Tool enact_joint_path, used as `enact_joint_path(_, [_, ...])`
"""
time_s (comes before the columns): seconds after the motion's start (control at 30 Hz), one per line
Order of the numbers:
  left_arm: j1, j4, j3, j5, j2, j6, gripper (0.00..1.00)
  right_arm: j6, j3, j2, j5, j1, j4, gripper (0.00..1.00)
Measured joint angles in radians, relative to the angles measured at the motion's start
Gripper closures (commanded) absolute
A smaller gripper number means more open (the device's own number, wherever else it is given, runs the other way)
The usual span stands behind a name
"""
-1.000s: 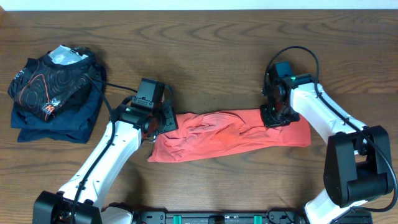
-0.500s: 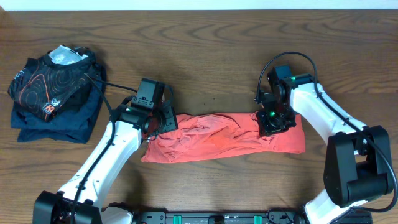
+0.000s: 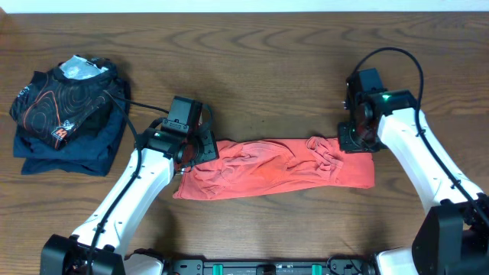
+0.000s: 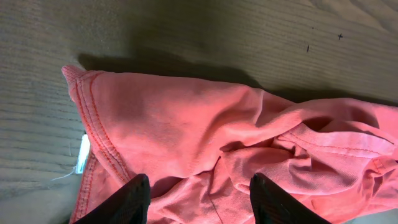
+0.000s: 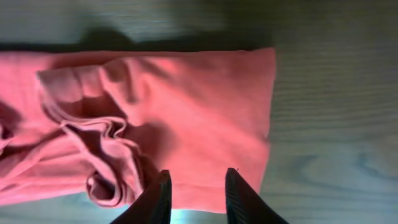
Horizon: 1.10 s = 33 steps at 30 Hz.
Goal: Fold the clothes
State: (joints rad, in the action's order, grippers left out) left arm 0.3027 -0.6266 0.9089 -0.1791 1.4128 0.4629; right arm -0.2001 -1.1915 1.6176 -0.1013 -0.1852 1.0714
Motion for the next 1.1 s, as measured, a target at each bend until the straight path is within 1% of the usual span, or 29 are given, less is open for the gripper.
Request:
enact_joint_path(0.17, [0.000, 0.001, 0.000, 0.000, 0.000, 0.000, 0.46, -0.024, 0.060, 0.003, 0.000, -0.013, -0.062, 0.75])
enact_joint_path(0.27, [0.000, 0.001, 0.000, 0.000, 0.000, 0.000, 0.46, -0.024, 0.121, 0.007, 0.039, -0.039, -0.126, 0.75])
enact_joint_path(0.37, [0.000, 0.002, 0.000, 0.000, 0.000, 0.000, 0.46, -0.023, 0.180, 0.010, 0.100, -0.085, -0.189, 0.74])
enact_joint_path(0.47, [0.000, 0.002, 0.000, 0.000, 0.000, 0.000, 0.46, -0.007, 0.219, 0.012, 0.153, -0.128, -0.243, 0.70])
enact_joint_path(0.63, [0.000, 0.002, 0.000, 0.000, 0.000, 0.000, 0.46, 0.093, 0.246, 0.012, 0.344, -0.196, -0.326, 0.68])
enact_joint_path(0.8, [0.000, 0.001, 0.000, 0.000, 0.000, 0.000, 0.46, 0.142, 0.246, 0.012, 0.483, -0.216, -0.396, 0.68])
enact_joint_path(0.93, [0.000, 0.001, 0.000, 0.000, 0.000, 0.000, 0.46, 0.165, 0.244, 0.012, 0.513, -0.216, -0.394, 0.73])
enact_joint_path(1.1, [0.000, 0.001, 0.000, 0.000, 0.000, 0.000, 0.46, 0.167, 0.187, -0.014, 0.428, -0.202, -0.274, 0.74])
